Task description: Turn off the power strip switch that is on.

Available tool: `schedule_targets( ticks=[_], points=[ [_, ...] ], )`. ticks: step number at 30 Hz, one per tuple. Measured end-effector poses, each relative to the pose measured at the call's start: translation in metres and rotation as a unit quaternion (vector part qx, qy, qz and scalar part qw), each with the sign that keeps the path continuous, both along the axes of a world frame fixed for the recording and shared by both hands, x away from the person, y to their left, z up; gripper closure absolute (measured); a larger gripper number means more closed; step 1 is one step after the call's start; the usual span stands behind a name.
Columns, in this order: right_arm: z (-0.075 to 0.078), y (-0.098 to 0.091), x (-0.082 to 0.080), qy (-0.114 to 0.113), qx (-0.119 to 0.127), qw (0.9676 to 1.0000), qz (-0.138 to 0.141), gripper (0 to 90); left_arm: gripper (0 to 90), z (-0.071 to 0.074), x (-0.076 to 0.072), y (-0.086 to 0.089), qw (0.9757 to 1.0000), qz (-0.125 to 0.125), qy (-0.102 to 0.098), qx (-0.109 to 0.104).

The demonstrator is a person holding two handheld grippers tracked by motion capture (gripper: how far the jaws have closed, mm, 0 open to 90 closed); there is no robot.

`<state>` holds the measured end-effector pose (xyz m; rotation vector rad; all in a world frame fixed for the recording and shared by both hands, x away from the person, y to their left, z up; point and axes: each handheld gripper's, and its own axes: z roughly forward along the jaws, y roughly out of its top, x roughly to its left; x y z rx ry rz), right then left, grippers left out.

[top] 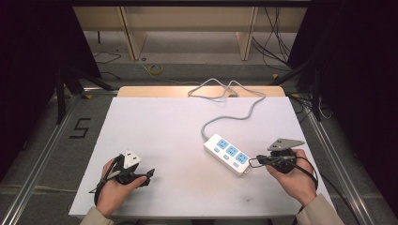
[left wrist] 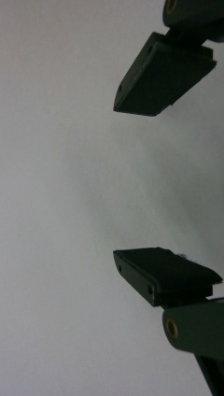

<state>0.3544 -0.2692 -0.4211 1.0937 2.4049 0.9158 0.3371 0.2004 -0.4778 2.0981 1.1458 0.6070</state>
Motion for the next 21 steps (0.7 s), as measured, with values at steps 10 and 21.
schedule_targets(
  ticks=[10, 21],
  points=[
    [0.0022, 0.0043, 0.0029, 0.006, -0.008, 0.9999, 0.01, 90.0, 23.6, -0.0001, 0.0001, -0.0001, 1.0, 0.0, 0.0, 0.0],
    [0.0049, 0.0102, 0.0076, 0.013, -0.014, 0.9997, 0.016, 90.0, 23.7, -0.0001, 0.0002, -0.0002, 1.0, -0.001, 0.001, 0.001]
  ],
)
